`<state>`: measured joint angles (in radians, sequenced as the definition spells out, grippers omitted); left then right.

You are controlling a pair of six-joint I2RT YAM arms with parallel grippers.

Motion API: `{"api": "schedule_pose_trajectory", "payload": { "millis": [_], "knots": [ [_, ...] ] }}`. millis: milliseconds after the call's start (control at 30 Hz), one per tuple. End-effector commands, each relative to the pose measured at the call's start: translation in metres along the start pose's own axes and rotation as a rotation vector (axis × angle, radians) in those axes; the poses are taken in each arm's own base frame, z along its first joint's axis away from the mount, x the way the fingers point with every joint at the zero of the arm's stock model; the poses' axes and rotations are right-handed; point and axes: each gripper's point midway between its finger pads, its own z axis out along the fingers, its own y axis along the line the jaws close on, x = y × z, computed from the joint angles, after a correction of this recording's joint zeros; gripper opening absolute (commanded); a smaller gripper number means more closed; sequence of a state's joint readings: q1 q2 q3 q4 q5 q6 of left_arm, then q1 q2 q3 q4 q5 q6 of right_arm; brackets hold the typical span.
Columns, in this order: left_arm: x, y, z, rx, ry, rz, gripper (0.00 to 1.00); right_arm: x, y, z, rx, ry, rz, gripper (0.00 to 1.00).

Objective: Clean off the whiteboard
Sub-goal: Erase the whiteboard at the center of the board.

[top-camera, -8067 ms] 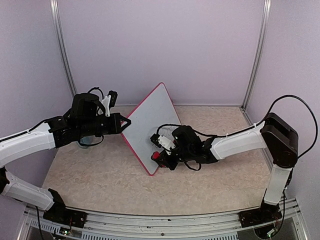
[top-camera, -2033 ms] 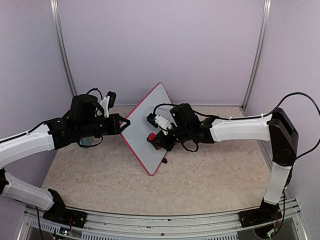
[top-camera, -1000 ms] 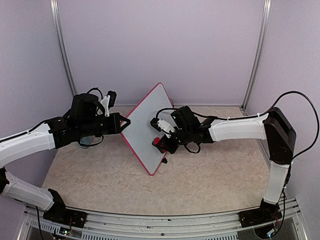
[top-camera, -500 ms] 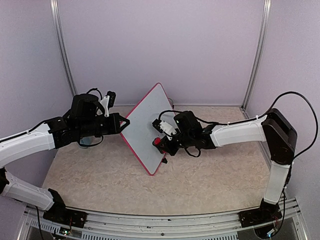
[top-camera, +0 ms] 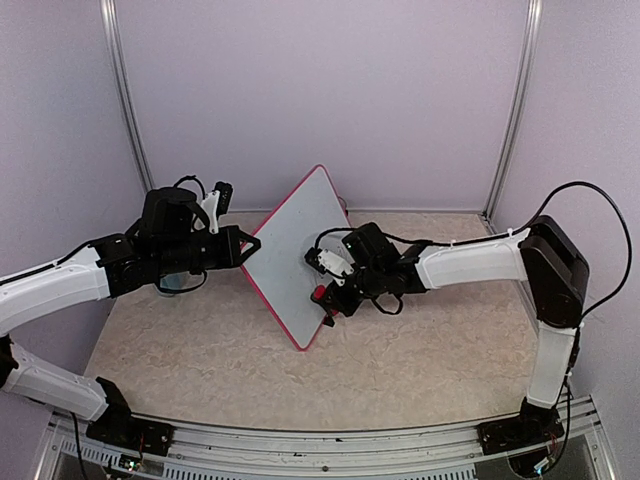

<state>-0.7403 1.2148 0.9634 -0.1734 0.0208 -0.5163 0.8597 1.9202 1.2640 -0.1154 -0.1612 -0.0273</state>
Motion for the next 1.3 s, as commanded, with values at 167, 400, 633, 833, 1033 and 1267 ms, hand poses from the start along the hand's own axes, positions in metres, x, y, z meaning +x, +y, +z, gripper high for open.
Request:
{"api": "schedule_pose_trajectory", "payload": {
  "millis": [167, 400, 633, 833, 1033, 1267],
  "knots": [
    [0.037, -0.008, 0.000, 0.062, 0.125, 0.029, 0.00, -0.096, -0.009, -0.020, 0.056, -0.232, -0.072, 0.01],
    [0.038, -0.009, 0.002, 0.067, 0.129, 0.029, 0.00, -0.030, -0.012, 0.006, 0.055, -0.108, -0.034, 0.00],
    [0.037, -0.010, 0.003, 0.073, 0.129, 0.032, 0.00, 0.019, -0.012, 0.019, 0.052, -0.019, -0.006, 0.00],
    [0.038, -0.010, 0.003, 0.073, 0.131, 0.027, 0.00, -0.014, -0.012, 0.010, 0.045, -0.069, -0.028, 0.01],
    [0.037, -0.010, 0.002, 0.069, 0.129, 0.023, 0.00, -0.086, -0.015, -0.018, 0.066, -0.198, -0.067, 0.01],
    [0.037, -0.010, 0.002, 0.068, 0.128, 0.024, 0.00, -0.100, -0.015, -0.023, 0.060, -0.223, -0.071, 0.01]
  ]
}}
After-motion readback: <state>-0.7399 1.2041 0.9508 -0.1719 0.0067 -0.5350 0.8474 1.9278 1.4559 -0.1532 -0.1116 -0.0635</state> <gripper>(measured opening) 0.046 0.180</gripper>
